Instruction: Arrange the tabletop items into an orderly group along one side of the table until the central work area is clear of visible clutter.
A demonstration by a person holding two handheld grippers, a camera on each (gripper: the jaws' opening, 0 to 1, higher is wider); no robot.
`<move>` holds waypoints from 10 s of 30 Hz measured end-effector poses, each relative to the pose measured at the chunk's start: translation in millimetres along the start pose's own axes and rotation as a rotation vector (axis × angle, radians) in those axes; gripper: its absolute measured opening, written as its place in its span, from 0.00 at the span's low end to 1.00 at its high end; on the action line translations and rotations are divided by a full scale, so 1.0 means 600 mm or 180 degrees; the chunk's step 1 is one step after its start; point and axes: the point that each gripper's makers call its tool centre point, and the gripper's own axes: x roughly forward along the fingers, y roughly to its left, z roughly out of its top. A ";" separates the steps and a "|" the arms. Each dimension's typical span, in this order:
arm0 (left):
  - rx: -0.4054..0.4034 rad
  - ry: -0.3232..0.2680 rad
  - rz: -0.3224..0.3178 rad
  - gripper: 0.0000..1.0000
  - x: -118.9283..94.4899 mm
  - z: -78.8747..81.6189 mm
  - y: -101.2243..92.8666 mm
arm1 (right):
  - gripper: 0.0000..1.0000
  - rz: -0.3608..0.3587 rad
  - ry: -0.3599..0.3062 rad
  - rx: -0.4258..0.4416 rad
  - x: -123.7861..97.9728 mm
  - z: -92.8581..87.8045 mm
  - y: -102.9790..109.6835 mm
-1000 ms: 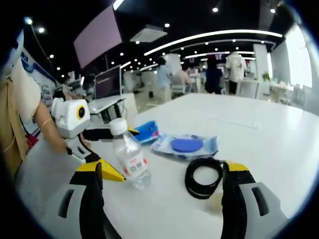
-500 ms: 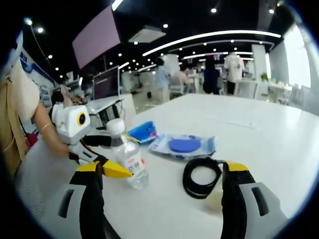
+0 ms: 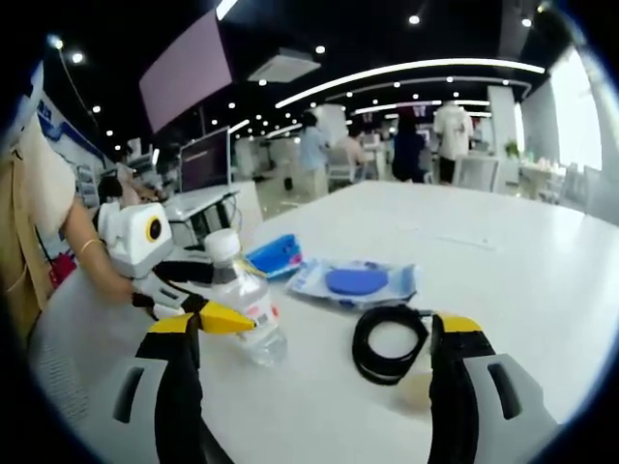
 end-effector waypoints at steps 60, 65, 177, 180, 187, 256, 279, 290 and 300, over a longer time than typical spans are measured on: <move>0.0007 -0.0313 0.0033 0.42 -0.022 0.165 0.196 | 0.98 -0.0039 0.0053 0.0038 -0.001 -0.009 -0.005; 0.0091 -0.0364 0.0039 0.42 -0.021 0.185 0.231 | 0.98 -0.0043 0.0086 0.0054 -0.001 -0.013 -0.007; -0.0100 -0.0140 0.0346 0.75 0.094 0.043 0.563 | 0.99 -0.0219 0.0428 0.0231 0.003 -0.063 -0.041; -0.0109 -0.0134 0.0328 0.80 0.082 0.043 0.552 | 0.99 -0.0226 0.0434 0.0173 0.002 -0.062 -0.041; -0.0186 -0.0091 0.0276 0.99 0.053 0.030 0.518 | 0.99 -0.0429 0.0342 0.0063 -0.008 -0.045 -0.067; -0.0335 -0.0196 0.0034 0.97 -0.149 0.033 0.269 | 0.11 -0.1006 0.0962 -0.0473 -0.031 -0.150 -0.217; -0.0162 -0.0212 -0.0060 0.95 -0.145 0.057 0.231 | 0.02 -0.0806 0.1077 0.0419 -0.038 -0.110 -0.171; -0.0168 -0.0284 -0.0270 0.94 -0.131 0.071 0.192 | 0.02 -0.0484 0.1314 0.0991 -0.025 -0.082 -0.111; 0.0082 -0.0228 -0.0528 0.93 -0.103 0.084 0.137 | 0.02 -0.0075 0.1404 0.1446 -0.009 -0.055 -0.038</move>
